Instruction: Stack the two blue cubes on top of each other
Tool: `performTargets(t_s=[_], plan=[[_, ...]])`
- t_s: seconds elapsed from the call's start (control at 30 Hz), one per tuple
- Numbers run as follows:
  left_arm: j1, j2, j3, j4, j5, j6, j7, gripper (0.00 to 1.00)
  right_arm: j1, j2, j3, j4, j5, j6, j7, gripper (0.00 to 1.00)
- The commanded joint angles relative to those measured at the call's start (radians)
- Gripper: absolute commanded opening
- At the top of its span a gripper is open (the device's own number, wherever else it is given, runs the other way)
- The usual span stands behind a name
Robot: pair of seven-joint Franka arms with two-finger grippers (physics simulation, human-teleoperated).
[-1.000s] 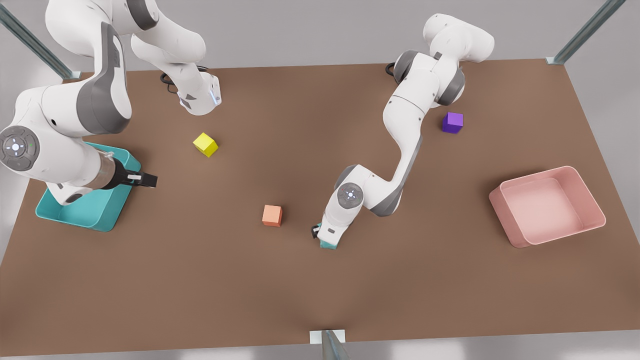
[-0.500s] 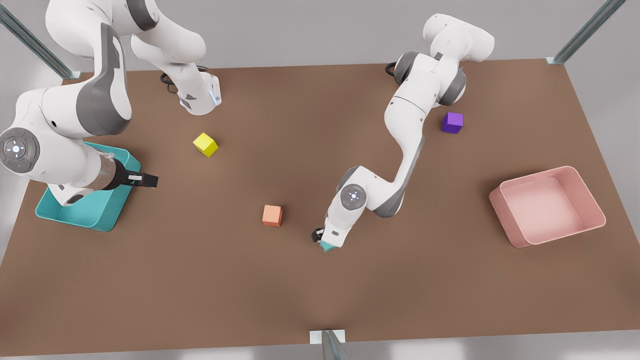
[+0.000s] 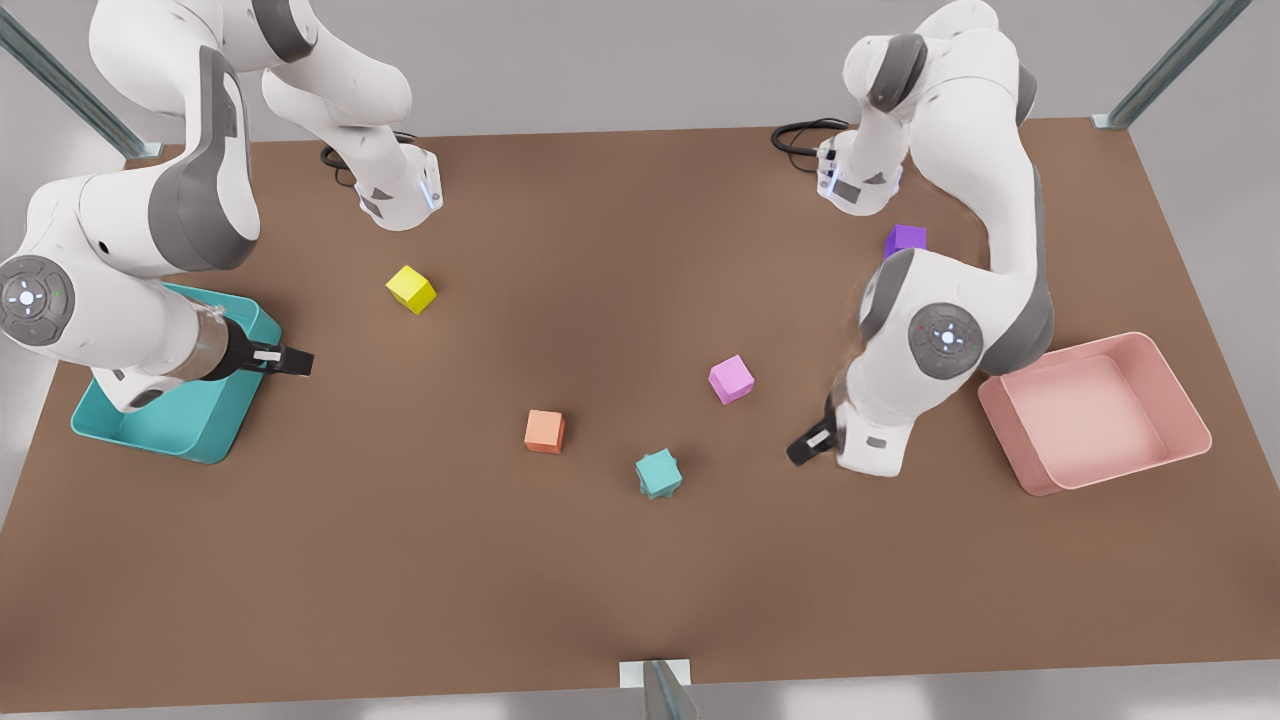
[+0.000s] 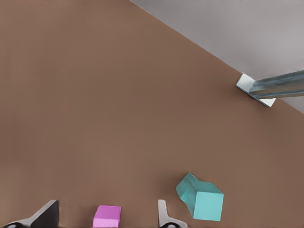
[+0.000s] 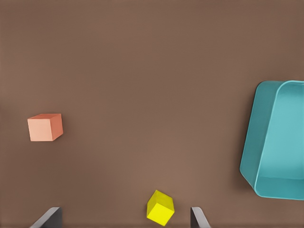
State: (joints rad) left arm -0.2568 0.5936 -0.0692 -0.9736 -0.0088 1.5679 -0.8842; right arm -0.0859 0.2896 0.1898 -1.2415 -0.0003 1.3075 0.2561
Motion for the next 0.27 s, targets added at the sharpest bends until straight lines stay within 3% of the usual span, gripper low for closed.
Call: performTargets(t_s=[0.0, 0.03, 0.07, 0.1, 0.23], plan=[[0.073, -0.038, 0.000, -0.004, 0.093, -0.384, 0.696, 1.00, 0.000, -0.001, 0.000, 0.001, 0.000, -0.001, 0.000, 1.00], [0.097, -0.049, -0.001, -0.031, 0.095, -0.378, 0.697, 1.00, 0.000, -0.001, 0.000, 0.001, 0.000, -0.001, 0.000, 1.00], [0.152, -0.271, 0.000, -0.354, 0.052, -0.151, 0.809, 1.00, 0.000, -0.001, 0.000, 0.001, 0.000, -0.001, 0.000, 1.00], [0.160, -0.333, 0.000, -0.427, 0.059, -0.159, 0.858, 1.00, 0.000, -0.001, 0.000, -0.001, 0.000, -0.001, 0.000, 1.00], [0.171, -0.337, 0.000, -0.405, 0.023, -0.193, 0.861, 1.00, 0.000, -0.001, 0.000, 0.001, 0.000, -0.002, 0.000, 1.00]])
